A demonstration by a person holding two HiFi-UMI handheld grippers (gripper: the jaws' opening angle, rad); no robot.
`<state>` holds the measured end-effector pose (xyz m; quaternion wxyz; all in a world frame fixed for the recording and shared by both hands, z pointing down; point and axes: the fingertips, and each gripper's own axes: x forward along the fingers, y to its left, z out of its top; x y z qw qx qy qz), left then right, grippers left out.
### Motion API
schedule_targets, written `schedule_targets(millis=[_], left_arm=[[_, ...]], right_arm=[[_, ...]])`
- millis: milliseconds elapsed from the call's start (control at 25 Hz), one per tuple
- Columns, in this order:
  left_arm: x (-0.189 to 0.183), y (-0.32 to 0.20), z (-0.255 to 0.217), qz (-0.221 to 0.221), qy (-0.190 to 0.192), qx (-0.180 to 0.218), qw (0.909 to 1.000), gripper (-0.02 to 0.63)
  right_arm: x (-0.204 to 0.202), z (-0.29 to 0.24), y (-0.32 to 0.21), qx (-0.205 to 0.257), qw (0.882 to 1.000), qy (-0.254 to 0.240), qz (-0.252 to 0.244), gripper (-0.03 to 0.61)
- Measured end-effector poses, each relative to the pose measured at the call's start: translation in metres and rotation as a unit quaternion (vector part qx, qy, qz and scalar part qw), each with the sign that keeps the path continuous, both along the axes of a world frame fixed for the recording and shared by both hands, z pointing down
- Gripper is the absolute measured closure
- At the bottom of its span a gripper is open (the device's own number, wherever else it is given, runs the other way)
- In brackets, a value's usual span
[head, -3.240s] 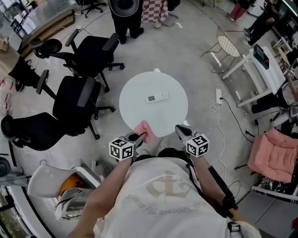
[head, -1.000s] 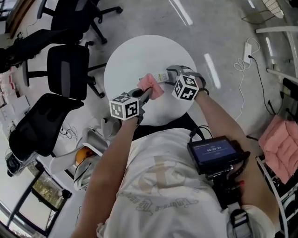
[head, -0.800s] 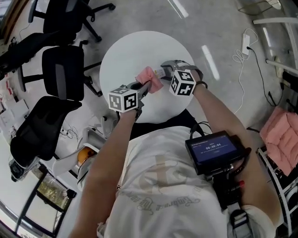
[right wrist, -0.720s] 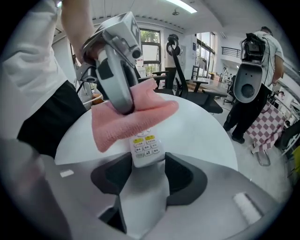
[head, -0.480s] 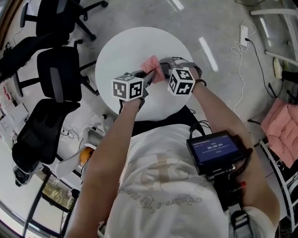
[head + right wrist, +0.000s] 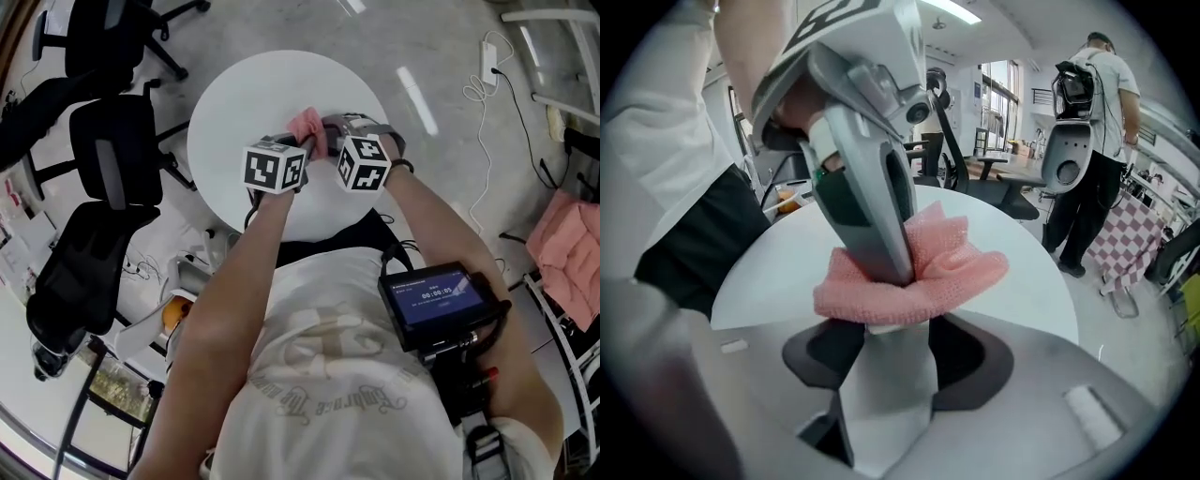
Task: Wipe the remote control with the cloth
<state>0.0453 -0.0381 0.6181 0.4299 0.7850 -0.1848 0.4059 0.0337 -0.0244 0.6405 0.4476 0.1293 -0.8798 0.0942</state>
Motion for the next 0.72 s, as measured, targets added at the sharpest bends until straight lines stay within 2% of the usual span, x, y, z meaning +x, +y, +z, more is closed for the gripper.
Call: schedule_targets(millis=[160, 440, 640, 720], left_arm=[[-0.024, -0.008, 0.000, -0.028, -0.024, 0.000, 0.9993, 0.594], [-0.066, -0.008, 0.004, -0.087, -0.040, -0.008, 0.9953, 0.594], [-0.110, -0.013, 0.013, -0.133, -0.066, -0.008, 0.9888, 0.594], [-0.125, -0.015, 0.016, -0.138, -0.075, -0.007, 0.9876, 0.594]], right_arm=[[0.000, -0.001, -0.001, 0.002, 1.000, 0.000, 0.005, 0.353], [0.004, 0.001, -0.002, -0.001, 1.000, 0.004, 0.006, 0.353], [0.008, 0.002, -0.002, -0.003, 1.000, 0.005, 0.011, 0.353], [0.008, 0.003, -0.002, -0.004, 1.000, 0.005, 0.013, 0.353]])
